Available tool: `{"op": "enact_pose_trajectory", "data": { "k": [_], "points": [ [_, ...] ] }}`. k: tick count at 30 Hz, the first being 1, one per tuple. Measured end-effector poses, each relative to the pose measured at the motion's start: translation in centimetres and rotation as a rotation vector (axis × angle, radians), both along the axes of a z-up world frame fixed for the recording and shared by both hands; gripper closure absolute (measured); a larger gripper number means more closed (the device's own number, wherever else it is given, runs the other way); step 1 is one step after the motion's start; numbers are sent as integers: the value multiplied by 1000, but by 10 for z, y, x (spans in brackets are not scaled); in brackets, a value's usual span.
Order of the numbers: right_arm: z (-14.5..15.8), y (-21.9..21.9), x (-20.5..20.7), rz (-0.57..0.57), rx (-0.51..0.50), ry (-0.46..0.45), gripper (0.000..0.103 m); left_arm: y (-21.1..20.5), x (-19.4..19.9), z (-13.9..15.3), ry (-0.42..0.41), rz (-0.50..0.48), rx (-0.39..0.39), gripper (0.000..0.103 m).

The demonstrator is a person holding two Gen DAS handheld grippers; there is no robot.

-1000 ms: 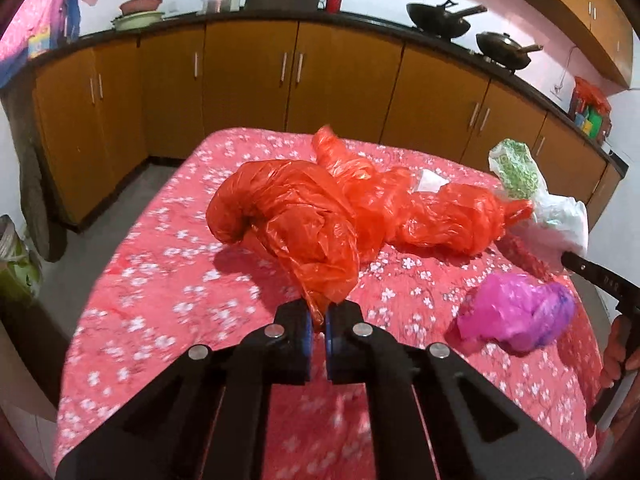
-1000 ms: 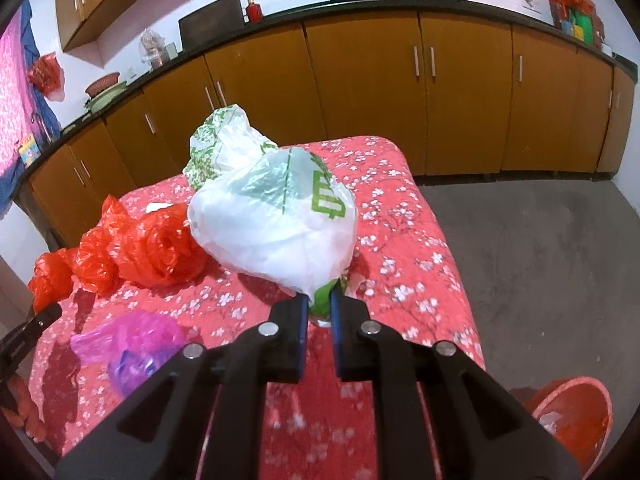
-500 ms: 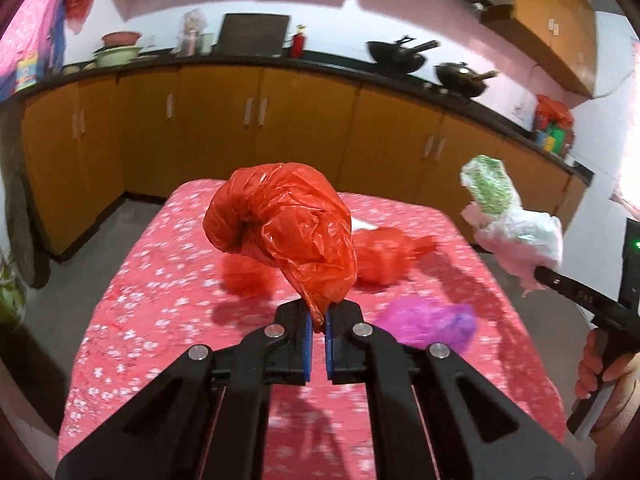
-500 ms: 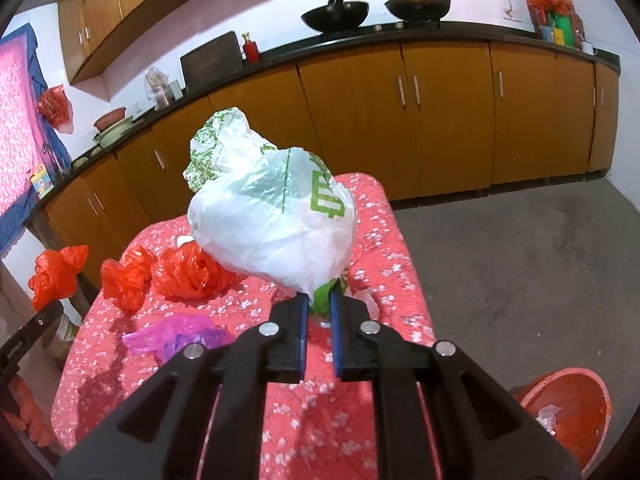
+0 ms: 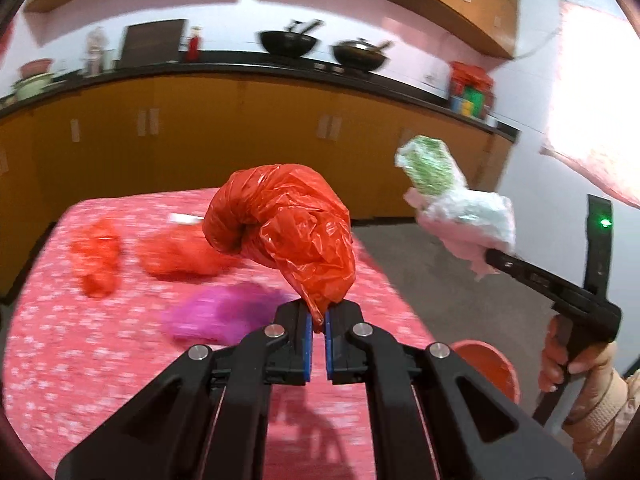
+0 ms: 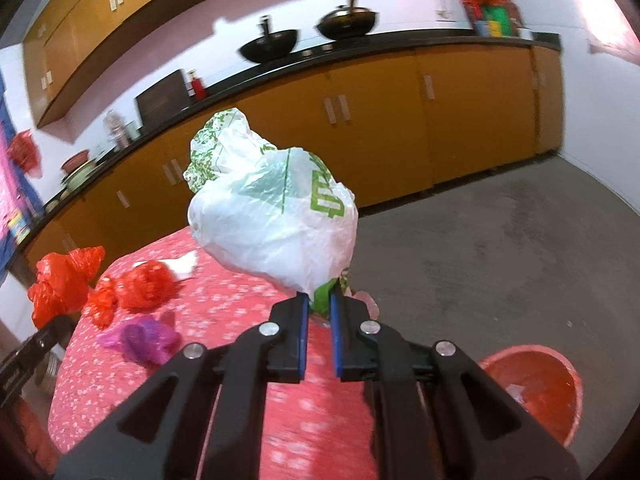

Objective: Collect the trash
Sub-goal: 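Carry both bags over the basket and open both tools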

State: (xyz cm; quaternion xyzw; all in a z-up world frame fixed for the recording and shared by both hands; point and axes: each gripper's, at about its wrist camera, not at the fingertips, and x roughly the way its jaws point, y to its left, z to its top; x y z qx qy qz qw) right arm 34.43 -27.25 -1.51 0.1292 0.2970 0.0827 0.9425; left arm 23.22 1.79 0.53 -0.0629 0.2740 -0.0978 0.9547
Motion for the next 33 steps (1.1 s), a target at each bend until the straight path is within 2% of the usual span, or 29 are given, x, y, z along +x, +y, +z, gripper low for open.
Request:
{"op": "enact_pose_trajectory", "data": {
  "k": [8,17,22,33],
  "points": [
    [-25,-82,-35,-162,-14,21,93,-100,4,-22,39,-203,-30,99],
    [-70,-164,-81,-324,-39,90,92,-197,2,-75,159,-366,-21,99],
    [-105,-197,-97,-392,-16,161,92,-237,-1,-99,214,-430,26,99],
    [-170,-234,-110,-474,36,287,92,-296,0,-140,311,-534,130,99]
  ]
}}
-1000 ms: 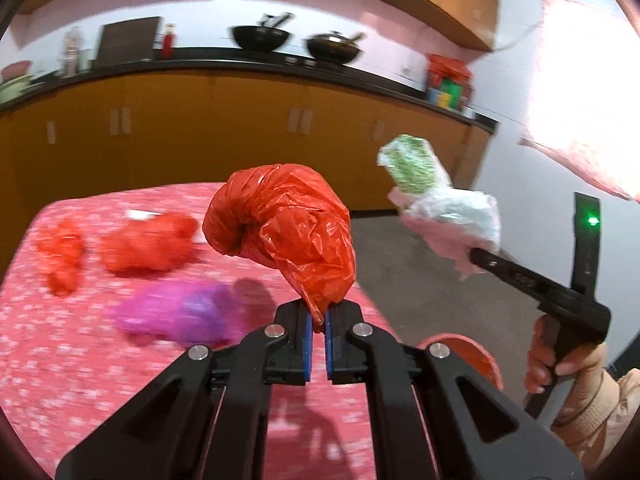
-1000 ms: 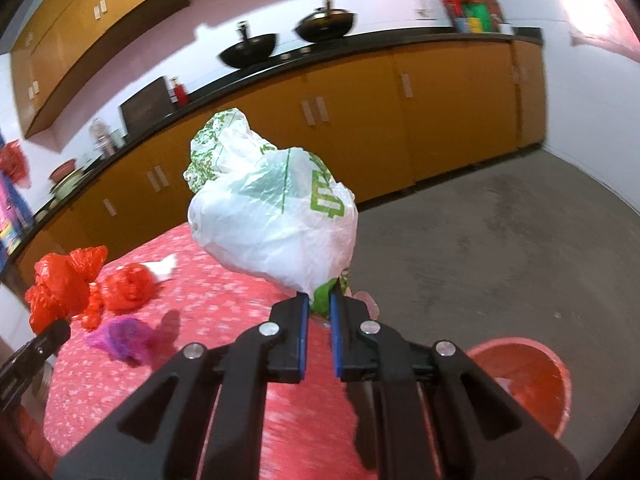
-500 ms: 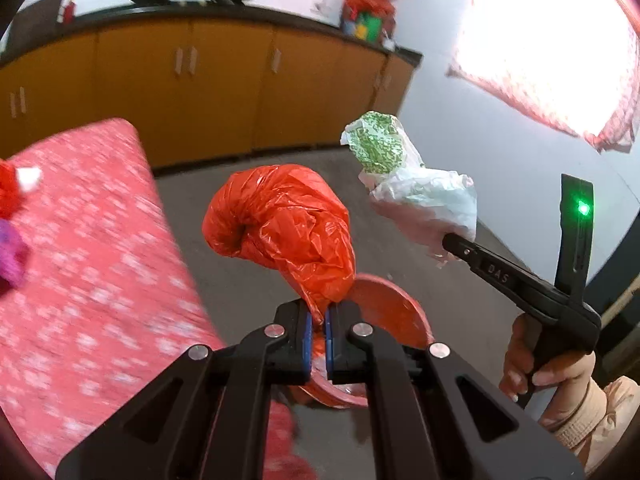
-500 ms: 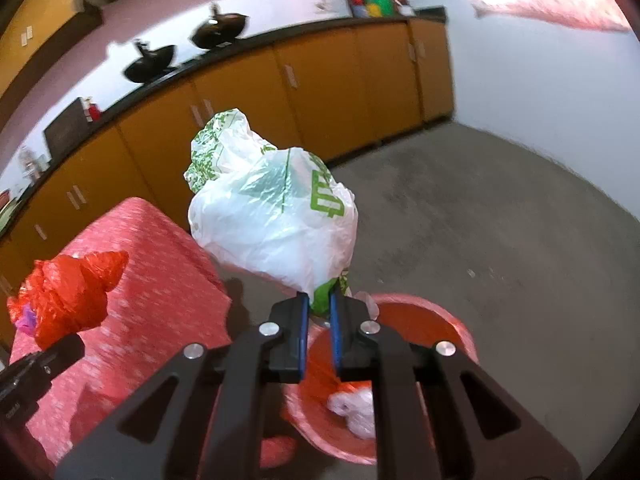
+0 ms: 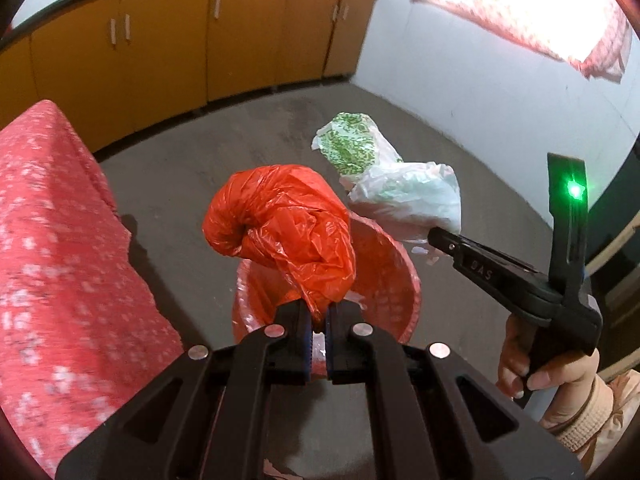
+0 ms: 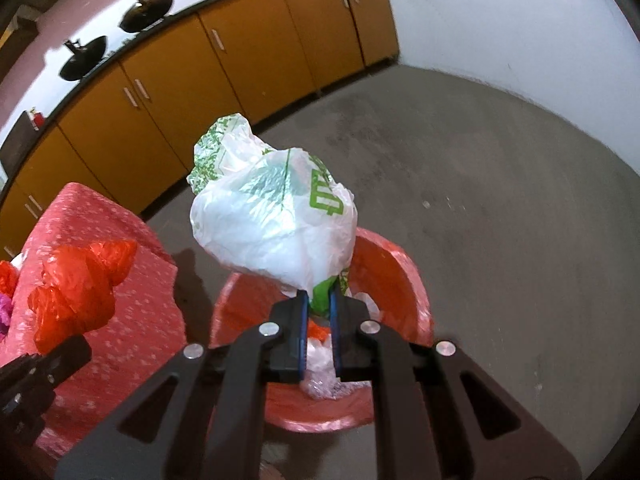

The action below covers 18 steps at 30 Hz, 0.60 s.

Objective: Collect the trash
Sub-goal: 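Carry both bags over the basket and open both tools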

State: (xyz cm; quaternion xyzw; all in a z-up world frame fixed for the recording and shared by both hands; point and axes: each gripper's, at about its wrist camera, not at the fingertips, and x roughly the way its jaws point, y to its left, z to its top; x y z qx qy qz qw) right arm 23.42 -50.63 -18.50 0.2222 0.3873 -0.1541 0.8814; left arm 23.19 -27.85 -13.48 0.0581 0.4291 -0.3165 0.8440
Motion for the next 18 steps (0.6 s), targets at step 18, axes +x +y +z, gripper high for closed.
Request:
{"op": "enact_pose_trajectory", "data": {
  "k": [18],
  "points": [
    [-48,-12,7,15,61,83,80,-38,25,-36,101,6,41,78]
  ]
}}
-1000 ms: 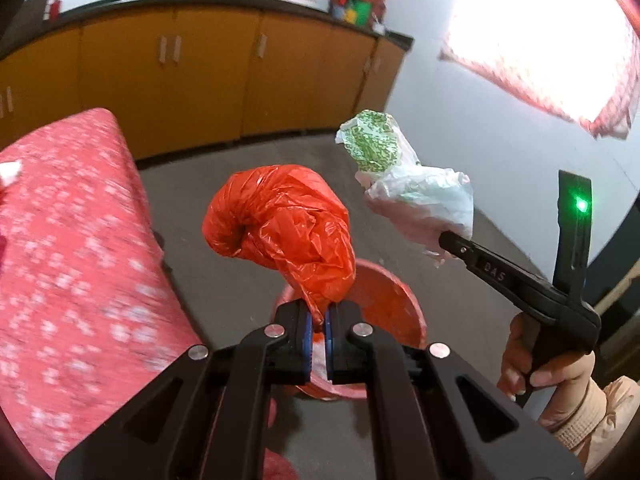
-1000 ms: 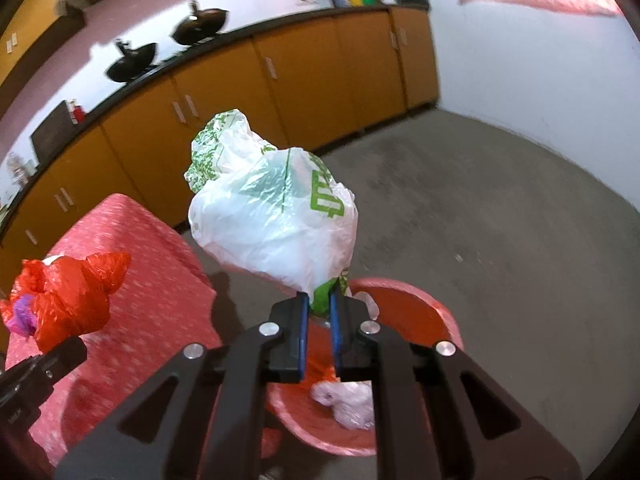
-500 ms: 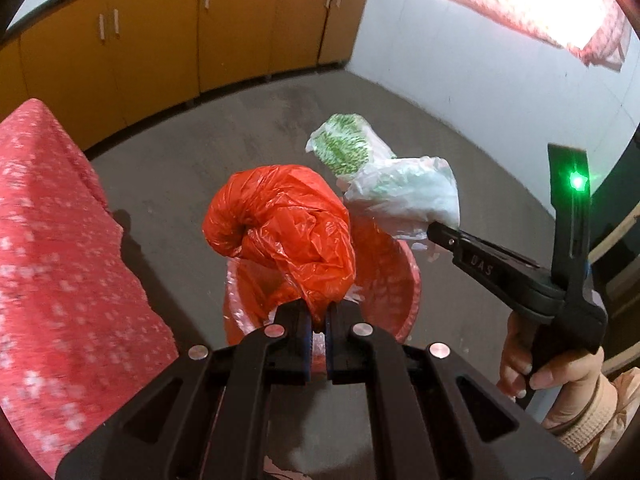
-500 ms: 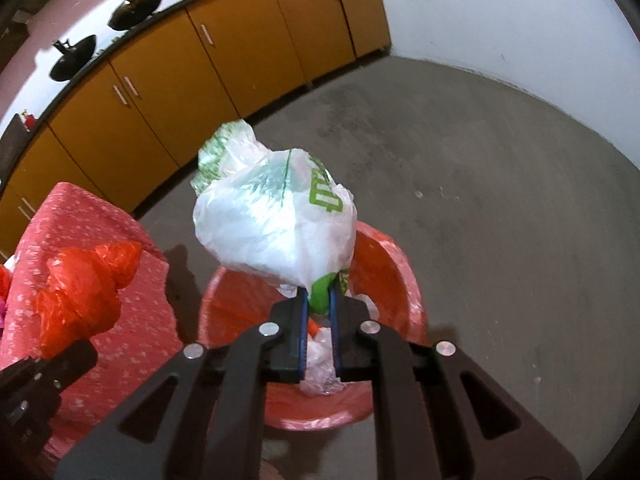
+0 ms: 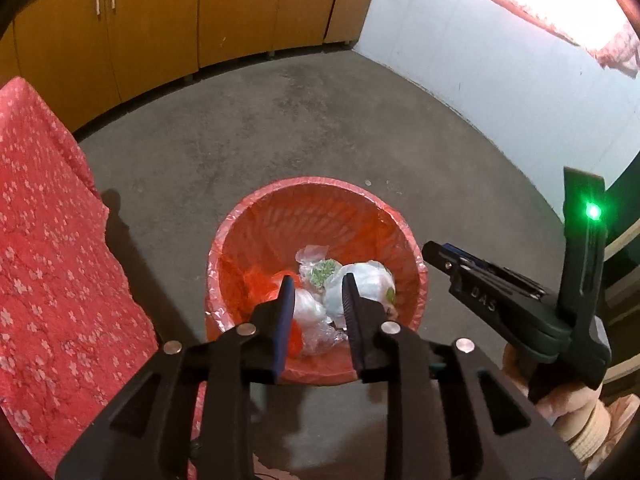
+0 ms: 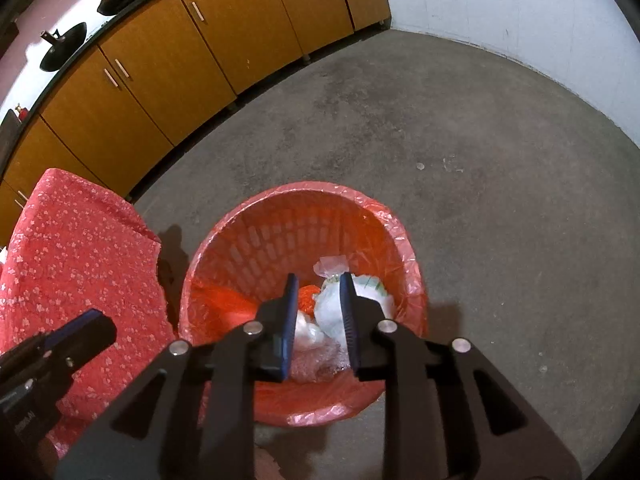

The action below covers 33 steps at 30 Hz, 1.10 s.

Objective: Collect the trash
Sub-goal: 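Carry both bags over the basket and open both tools, then return both tools to the table toward the pink bag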

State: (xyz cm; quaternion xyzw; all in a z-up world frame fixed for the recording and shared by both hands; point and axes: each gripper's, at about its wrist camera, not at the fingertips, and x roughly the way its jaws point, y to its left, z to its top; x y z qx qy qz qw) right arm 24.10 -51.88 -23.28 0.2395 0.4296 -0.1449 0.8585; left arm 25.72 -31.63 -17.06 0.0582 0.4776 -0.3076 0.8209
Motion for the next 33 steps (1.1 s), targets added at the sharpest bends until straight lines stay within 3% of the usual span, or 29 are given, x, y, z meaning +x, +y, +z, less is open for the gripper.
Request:
{"op": "enact_pose_trajectory", "data": {
  "k": [9,16,26,33],
  "points": [
    [38,15,9,53,-37,-56,80,47,5,39,-31,107,-100,78],
    [91,57,26,164,-77,-133,75,136,-1,88,-104,245,-150,68],
    [169,181,63,437,-79,-259,75,294,-21,127,-290,516,-31,56],
    [195,292,83,656,-44,-292,75,401,-32,127,-297,755,33,55]
  ]
}}
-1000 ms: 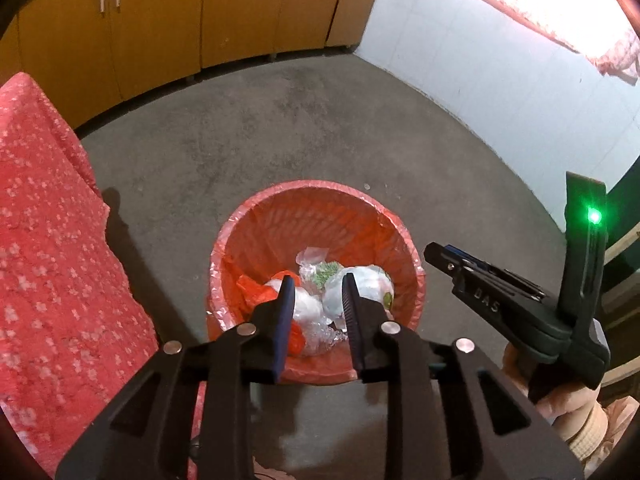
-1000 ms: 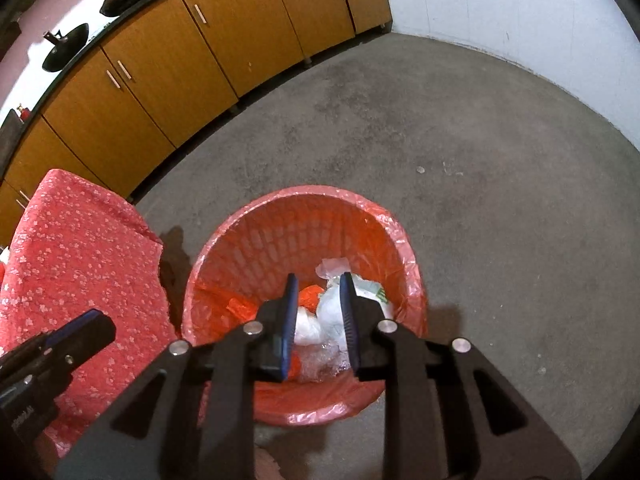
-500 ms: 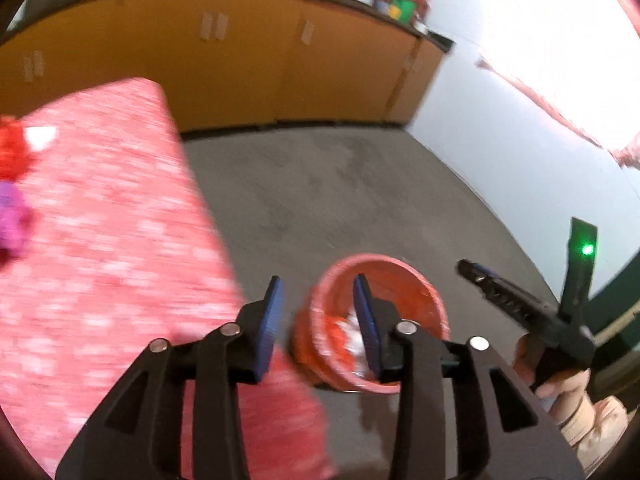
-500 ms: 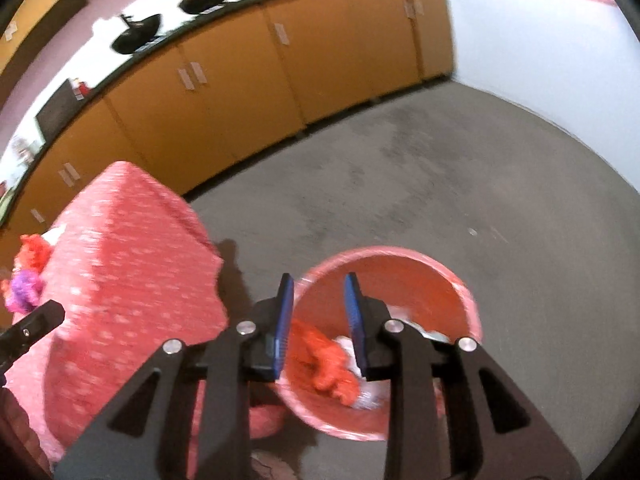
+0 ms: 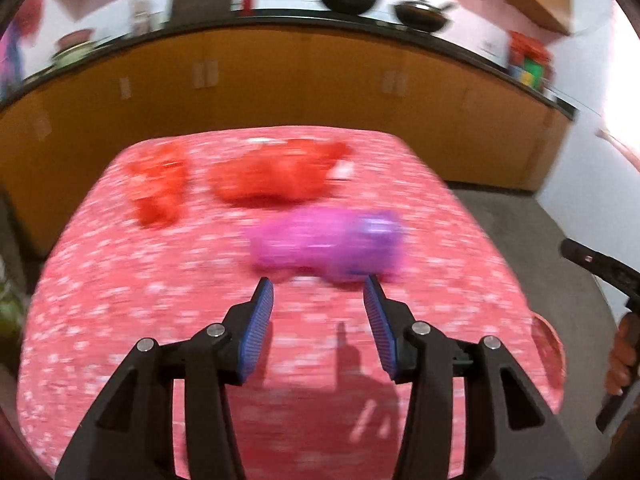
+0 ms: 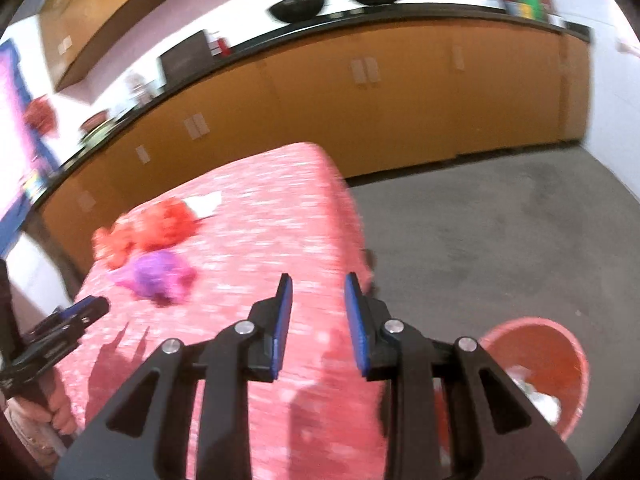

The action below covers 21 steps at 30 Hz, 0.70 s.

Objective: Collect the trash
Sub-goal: 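Return both tools to the table toward the pink bag, then grasp the pink-purple bag with the right tool while the left tool grasps a red bag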

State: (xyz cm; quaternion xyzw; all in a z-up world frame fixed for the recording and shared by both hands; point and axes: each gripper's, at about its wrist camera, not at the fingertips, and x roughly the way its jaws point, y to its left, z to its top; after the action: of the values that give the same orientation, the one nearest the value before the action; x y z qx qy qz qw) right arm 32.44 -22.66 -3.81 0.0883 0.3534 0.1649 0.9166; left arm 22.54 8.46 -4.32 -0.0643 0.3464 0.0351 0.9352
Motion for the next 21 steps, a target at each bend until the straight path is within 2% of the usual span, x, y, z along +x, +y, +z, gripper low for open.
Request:
{"op": "enact_pose_trajectory", "data": {
  "k": [3,6,9,14,21],
  "points": [
    [6,50,4,92,-10,-3,70,38,-8,1,-5,80,-4,50],
    [9,95,4,169,-22,-11,66,61,-16,3,-14,138,-2,50],
    [9,133,7,208,-39,-17,58,86,-18,3,-31,182,-5,46],
    [-1,170,22,209,-68,7,55,107,-20,0,-47,227,-2,45],
    [-19,188,39,208,-99,26,47,125,-11,-6,-53,258,-23,44]
  ]
}}
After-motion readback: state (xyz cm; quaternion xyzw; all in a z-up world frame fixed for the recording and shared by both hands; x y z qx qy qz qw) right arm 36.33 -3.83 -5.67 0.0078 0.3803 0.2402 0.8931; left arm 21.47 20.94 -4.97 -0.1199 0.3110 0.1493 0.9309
